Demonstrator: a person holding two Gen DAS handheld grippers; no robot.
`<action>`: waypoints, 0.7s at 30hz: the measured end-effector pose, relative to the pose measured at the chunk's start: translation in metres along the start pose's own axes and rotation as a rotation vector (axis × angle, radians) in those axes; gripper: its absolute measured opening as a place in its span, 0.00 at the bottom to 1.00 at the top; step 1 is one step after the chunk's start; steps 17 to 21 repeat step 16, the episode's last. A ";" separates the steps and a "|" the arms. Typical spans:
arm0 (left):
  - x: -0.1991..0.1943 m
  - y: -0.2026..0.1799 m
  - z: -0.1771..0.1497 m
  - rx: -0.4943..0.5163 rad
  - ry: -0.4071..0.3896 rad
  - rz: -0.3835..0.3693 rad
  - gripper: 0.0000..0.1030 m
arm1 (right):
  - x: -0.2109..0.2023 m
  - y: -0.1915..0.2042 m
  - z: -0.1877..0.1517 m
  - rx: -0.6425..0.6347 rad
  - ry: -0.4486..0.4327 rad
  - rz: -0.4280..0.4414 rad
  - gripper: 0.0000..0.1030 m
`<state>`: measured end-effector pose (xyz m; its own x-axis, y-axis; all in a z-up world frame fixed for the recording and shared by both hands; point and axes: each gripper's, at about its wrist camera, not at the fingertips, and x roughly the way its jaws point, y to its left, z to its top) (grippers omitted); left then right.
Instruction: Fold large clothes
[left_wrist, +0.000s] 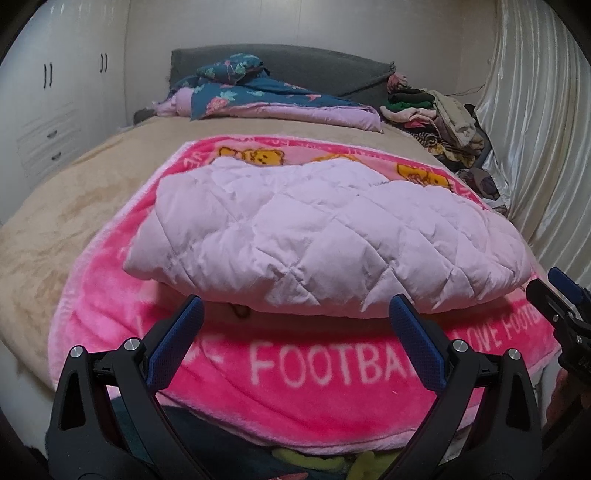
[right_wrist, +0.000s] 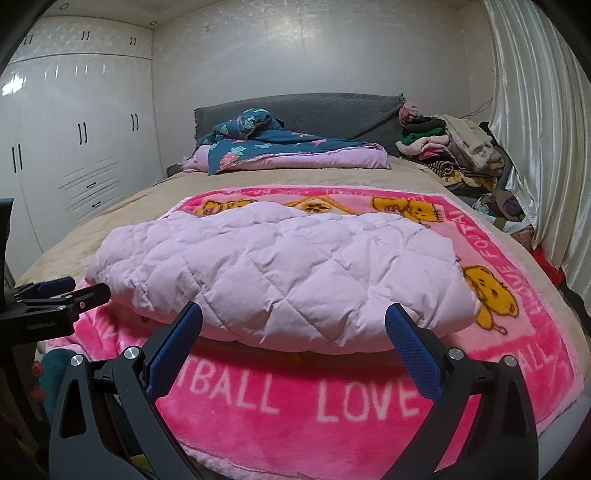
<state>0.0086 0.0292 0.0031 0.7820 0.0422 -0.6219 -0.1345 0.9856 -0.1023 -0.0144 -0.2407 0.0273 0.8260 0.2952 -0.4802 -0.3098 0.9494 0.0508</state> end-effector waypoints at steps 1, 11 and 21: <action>0.002 0.001 0.000 0.000 0.009 0.012 0.91 | 0.000 -0.003 0.000 0.007 -0.002 -0.011 0.96; 0.032 0.049 0.018 -0.117 0.058 0.077 0.91 | -0.016 -0.137 -0.025 0.249 -0.002 -0.292 0.96; 0.052 0.147 0.058 -0.258 0.014 0.198 0.91 | -0.047 -0.309 -0.094 0.507 0.132 -0.755 0.96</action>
